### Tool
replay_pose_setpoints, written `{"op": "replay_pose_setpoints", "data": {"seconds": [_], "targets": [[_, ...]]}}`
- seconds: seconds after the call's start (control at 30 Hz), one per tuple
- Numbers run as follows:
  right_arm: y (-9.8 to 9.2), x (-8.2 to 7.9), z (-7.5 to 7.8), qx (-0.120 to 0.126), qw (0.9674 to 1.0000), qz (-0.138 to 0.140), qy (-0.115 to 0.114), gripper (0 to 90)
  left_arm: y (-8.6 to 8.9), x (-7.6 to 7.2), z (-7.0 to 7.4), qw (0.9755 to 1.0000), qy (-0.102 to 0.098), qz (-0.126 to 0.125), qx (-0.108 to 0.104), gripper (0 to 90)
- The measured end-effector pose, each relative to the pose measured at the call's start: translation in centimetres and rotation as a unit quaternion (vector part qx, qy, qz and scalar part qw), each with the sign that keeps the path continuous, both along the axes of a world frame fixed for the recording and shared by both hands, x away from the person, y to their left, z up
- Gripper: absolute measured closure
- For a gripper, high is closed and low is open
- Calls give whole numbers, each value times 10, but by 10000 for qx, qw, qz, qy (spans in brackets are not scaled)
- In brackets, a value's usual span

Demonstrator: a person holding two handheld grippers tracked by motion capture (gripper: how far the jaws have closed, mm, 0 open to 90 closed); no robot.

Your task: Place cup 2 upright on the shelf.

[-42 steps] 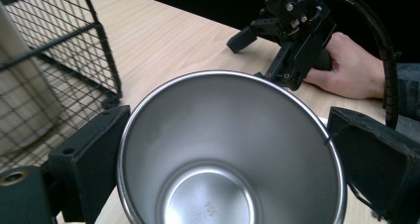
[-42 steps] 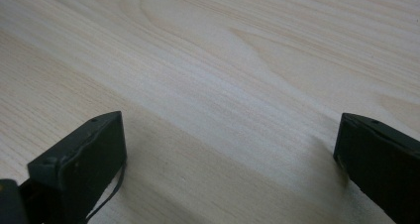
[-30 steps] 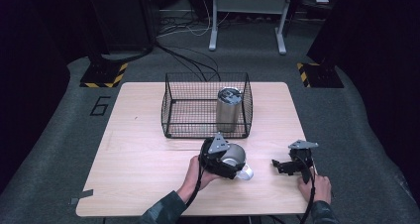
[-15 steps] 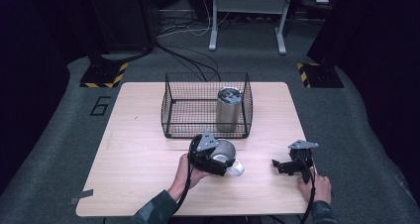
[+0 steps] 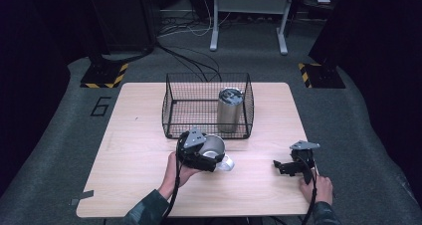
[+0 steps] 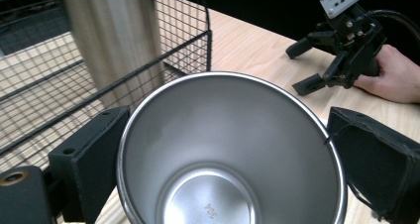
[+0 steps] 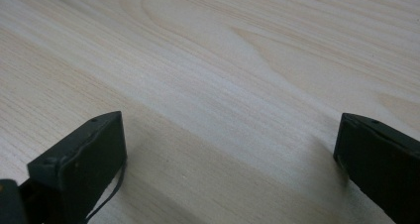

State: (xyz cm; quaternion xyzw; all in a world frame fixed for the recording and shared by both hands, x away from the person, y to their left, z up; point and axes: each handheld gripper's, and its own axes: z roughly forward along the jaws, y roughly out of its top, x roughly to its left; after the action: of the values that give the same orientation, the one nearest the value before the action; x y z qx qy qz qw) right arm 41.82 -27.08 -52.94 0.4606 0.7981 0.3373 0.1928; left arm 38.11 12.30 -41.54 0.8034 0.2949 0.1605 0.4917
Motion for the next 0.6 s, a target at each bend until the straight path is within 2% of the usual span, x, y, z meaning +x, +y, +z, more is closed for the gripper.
{"op": "replay_pose_setpoints", "data": {"seconds": [0.1, 0.6], "targets": [[0, 0, 0, -4, 10000, -1, 0, 0, 6, 1, 3, 10000, -21, 5, 51, 62], [0, 0, 0, -4, 10000, 3, 2, 0, 31, 6, 20, 9994, -156, 295, -9, 62]]}}
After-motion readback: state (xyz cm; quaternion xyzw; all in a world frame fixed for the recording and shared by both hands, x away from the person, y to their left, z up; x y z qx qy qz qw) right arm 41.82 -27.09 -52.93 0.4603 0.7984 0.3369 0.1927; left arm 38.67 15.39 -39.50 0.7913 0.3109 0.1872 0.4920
